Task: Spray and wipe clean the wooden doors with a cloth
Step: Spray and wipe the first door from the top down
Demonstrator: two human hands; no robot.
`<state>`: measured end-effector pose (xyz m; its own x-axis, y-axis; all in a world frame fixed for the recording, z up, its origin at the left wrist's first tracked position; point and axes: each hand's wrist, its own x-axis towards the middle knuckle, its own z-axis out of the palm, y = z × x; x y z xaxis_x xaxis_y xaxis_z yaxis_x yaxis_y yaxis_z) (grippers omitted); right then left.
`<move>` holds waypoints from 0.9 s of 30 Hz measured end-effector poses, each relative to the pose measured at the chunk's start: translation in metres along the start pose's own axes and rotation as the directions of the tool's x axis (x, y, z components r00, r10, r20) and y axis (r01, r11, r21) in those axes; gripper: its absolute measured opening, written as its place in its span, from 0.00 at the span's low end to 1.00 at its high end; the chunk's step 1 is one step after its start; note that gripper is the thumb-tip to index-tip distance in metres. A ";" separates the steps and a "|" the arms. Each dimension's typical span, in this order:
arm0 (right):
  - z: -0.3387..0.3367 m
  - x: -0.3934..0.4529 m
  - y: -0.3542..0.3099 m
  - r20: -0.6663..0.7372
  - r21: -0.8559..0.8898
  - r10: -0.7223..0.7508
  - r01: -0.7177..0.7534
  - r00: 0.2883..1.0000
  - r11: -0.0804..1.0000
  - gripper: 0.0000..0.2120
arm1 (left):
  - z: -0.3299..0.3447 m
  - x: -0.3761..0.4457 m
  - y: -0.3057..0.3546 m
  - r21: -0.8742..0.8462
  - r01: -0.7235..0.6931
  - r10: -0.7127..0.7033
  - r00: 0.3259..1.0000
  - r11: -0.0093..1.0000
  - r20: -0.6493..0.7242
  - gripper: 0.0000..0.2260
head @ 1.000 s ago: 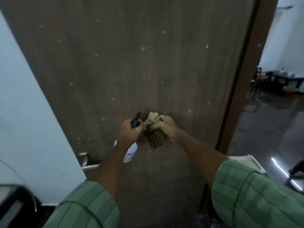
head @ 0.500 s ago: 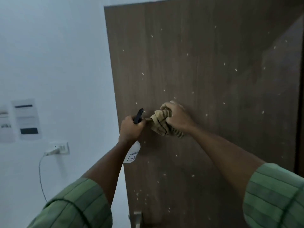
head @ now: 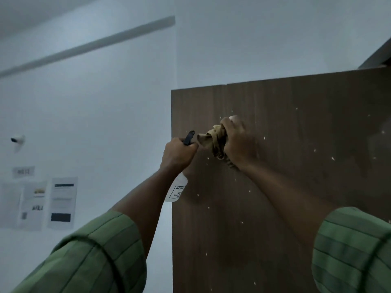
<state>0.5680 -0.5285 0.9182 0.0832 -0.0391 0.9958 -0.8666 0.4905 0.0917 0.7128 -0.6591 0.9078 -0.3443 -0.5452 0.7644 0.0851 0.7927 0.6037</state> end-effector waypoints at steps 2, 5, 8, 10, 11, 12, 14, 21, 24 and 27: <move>0.006 0.018 0.008 -0.060 -0.042 0.026 -0.029 0.998 0.999 0.24 | -0.001 0.007 0.007 0.018 0.015 -0.015 1.000 1.000 -0.028 0.15; 0.009 0.048 0.016 -0.167 -0.031 0.004 -0.009 0.986 0.999 0.19 | -0.005 0.018 0.016 0.031 0.034 -0.032 0.997 0.999 -0.065 0.14; 0.009 0.080 0.021 -0.236 0.049 0.028 -0.016 0.971 0.999 0.19 | -0.010 0.032 0.019 0.047 0.045 -0.041 0.995 0.998 -0.092 0.12; 0.010 0.103 0.020 -0.260 0.121 0.093 -0.064 0.961 0.991 0.20 | -0.015 0.043 0.021 0.057 0.047 -0.042 0.994 0.997 -0.097 0.14; 0.011 0.115 0.019 -0.267 0.155 0.131 -0.092 0.955 0.984 0.21 | -0.016 0.049 0.020 0.056 0.044 -0.038 0.994 0.997 -0.101 0.14; 0.012 0.127 0.016 -0.279 0.190 0.172 -0.121 0.945 0.974 0.21 | -0.018 0.054 0.021 0.054 0.041 -0.035 0.994 0.998 -0.108 0.13; 0.014 0.150 0.010 -0.304 0.272 0.260 -0.178 0.917 0.946 0.19 | -0.021 0.064 0.021 0.046 0.029 -0.023 0.992 0.999 -0.120 0.12; 0.050 0.170 -0.020 -0.310 0.088 -0.064 0.096 0.949 0.992 0.13 | -0.038 0.093 0.015 0.112 0.035 -0.018 0.988 0.993 -0.155 0.12; 0.074 0.165 -0.024 -0.261 0.074 -0.042 0.064 0.964 0.995 0.15 | -0.041 0.106 0.005 0.112 -0.012 0.023 0.995 0.994 -0.097 0.12; 0.098 0.163 -0.026 -0.183 0.055 0.020 -0.010 0.983 0.998 0.14 | -0.042 0.119 -0.006 0.109 -0.065 0.072 0.995 0.992 -0.064 0.11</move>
<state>0.5557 -0.6323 1.0785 0.1546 0.1303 0.9793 -0.8932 0.4420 0.0823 0.7107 -0.7404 1.0045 -0.2769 -0.5031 0.8187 0.0051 0.8512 0.5248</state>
